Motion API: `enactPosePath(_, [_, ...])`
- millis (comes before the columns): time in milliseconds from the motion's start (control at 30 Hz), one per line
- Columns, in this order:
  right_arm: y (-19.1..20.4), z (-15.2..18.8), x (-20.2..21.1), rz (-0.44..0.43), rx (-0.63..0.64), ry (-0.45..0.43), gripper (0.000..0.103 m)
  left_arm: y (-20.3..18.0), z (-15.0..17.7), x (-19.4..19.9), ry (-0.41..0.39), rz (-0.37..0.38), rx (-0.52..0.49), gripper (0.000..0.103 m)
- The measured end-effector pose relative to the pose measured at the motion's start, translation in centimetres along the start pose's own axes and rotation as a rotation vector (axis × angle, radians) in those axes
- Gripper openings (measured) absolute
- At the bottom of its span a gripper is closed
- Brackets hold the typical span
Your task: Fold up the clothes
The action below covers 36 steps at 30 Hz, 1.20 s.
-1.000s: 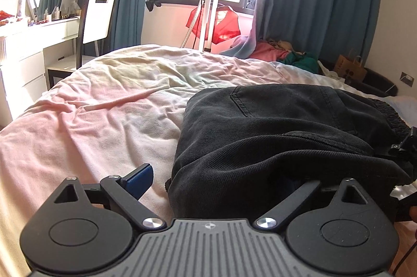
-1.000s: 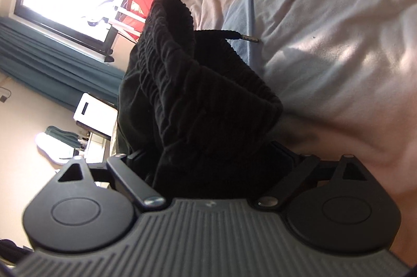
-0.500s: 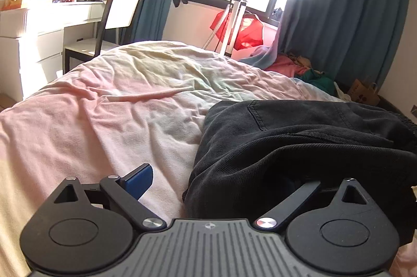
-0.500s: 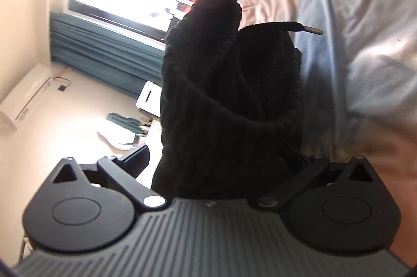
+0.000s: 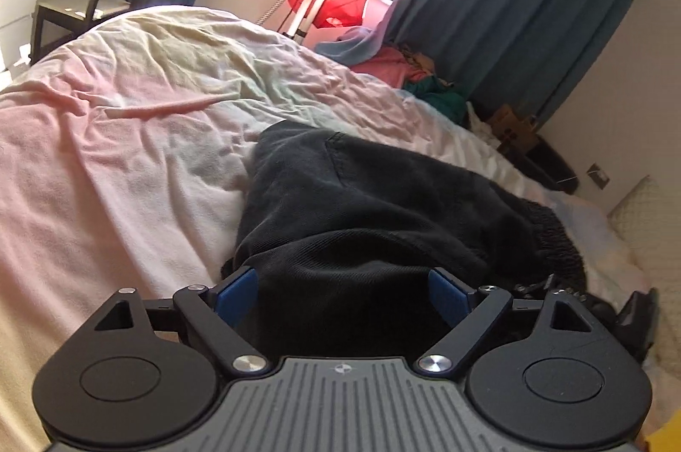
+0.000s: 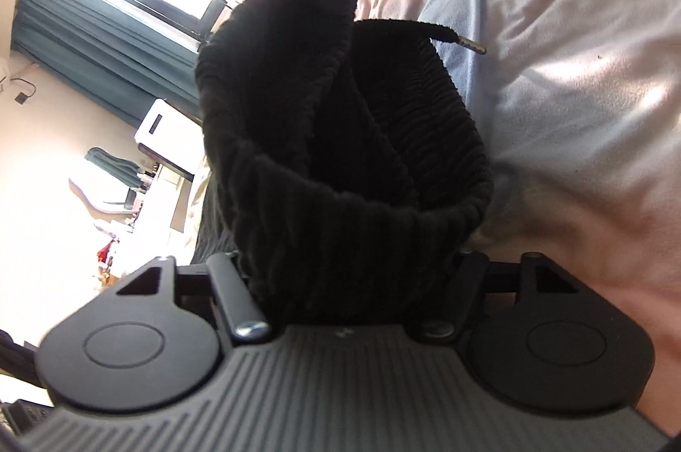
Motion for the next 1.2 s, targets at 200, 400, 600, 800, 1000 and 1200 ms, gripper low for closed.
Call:
enactPosePath(200, [1.3, 1.2, 1.0, 0.026, 0.028, -0.075, 0.049, 4.6, -2.5, -2.3, 0.039, 0.173, 0.266, 0.102])
enactPosePath(400, [2.1, 2.1, 1.3, 0.029, 0.067, -0.114, 0.048, 8.0, -3.2, -8.2, 0.157, 0.244, 0.371, 0.102])
enactPosePath(600, [2.5, 0.5, 1.4, 0.067, 0.108, -0.127, 0.048, 7.7, -3.4, -9.4, 0.189, 0.299, 0.361, 0.098])
enactPosePath(800, [2.7, 1.0, 1.5, 0.104, 0.127, -0.127, 0.047, 7.3, -3.6, -9.0, 0.195, 0.222, 0.322, 0.064])
enactPosePath(1000, [4.8, 1.1, 4.0, 0.111, 0.172, -0.153, 0.042, 4.9, -3.5, -5.5, 0.129, 0.25, 0.29, 0.045])
enactPosePath(1200, [4.2, 0.6, 10.6, 0.072, 0.12, -0.185, 0.04, -1.3, -2.8, -2.6, 0.125, 0.314, 0.264, 0.042])
Point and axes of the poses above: each gripper's, at about its wrist camera, not at the fingertips, and x roughly against the way its jaws point, y to its left, z to its underside, the point moved 2 cm from there along -x, roughly the way its jaws point, and after that the axes turned 14 degrees about y, right-handed, at the moved point
